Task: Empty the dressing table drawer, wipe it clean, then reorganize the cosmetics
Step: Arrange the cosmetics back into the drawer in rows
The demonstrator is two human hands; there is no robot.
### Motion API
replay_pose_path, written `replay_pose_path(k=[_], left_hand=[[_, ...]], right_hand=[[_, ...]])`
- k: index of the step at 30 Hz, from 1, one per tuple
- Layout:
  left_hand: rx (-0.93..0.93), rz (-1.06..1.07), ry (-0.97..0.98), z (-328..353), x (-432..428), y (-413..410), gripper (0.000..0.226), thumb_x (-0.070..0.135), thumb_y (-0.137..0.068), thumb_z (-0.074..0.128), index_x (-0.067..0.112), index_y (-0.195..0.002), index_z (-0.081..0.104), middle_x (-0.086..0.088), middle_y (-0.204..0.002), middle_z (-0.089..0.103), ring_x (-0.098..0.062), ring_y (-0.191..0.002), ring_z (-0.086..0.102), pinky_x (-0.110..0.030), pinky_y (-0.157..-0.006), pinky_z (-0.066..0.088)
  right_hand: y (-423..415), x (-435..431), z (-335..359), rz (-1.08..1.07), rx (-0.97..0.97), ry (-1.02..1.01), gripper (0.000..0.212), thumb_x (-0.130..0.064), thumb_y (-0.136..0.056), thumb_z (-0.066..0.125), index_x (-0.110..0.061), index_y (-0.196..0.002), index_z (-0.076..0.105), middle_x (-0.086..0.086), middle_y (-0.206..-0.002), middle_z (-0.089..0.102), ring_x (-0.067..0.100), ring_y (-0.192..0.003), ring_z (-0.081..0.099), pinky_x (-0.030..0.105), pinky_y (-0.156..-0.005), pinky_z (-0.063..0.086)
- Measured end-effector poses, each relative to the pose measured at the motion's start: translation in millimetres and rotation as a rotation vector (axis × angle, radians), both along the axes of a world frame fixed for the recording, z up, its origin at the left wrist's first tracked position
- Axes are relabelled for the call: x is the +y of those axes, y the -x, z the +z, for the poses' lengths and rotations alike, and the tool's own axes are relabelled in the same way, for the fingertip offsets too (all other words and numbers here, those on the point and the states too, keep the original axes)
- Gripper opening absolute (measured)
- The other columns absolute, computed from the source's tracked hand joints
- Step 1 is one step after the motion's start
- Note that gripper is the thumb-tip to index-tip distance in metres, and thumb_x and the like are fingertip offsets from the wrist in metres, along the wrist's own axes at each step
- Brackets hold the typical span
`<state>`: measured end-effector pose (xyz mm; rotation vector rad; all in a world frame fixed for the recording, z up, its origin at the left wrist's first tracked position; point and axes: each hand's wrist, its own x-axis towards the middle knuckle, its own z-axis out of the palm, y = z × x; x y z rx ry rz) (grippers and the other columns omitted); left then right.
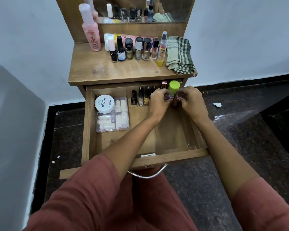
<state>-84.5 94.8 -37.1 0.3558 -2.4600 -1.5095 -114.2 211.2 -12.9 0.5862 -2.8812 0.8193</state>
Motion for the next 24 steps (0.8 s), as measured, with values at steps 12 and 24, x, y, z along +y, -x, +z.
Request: replay_pose_path(k=[12, 24], left_hand=[[0.02, 0.039, 0.037, -1, 12, 0, 0.019, -0.003, -0.077, 0.066, 0.001, -0.095, 0.066, -0.015, -0.1, 0.063, -0.025, -0.089, 0.064, -0.038, -0.082, 0.054], [0.083, 0.04, 0.025, 17, 6, -7, 0.022, -0.005, -0.077, 0.065, -0.001, -0.099, 0.064, -0.015, -0.101, 0.061, -0.02, -0.088, 0.063, -0.023, -0.08, 0.052]], right_hand=[[0, -3, -2, -0.028, 0.031, -0.056, 0.028, 0.002, -0.081, 0.058, -0.001, -0.108, 0.063, 0.017, -0.111, 0.059, 0.033, -0.108, 0.051, 0.038, -0.088, 0.044], [-6, -9, 12, -0.045, 0.053, 0.003, 0.026, 0.001, -0.082, 0.056, -0.001, -0.107, 0.063, 0.016, -0.109, 0.06, 0.033, -0.108, 0.052, 0.041, -0.086, 0.046]])
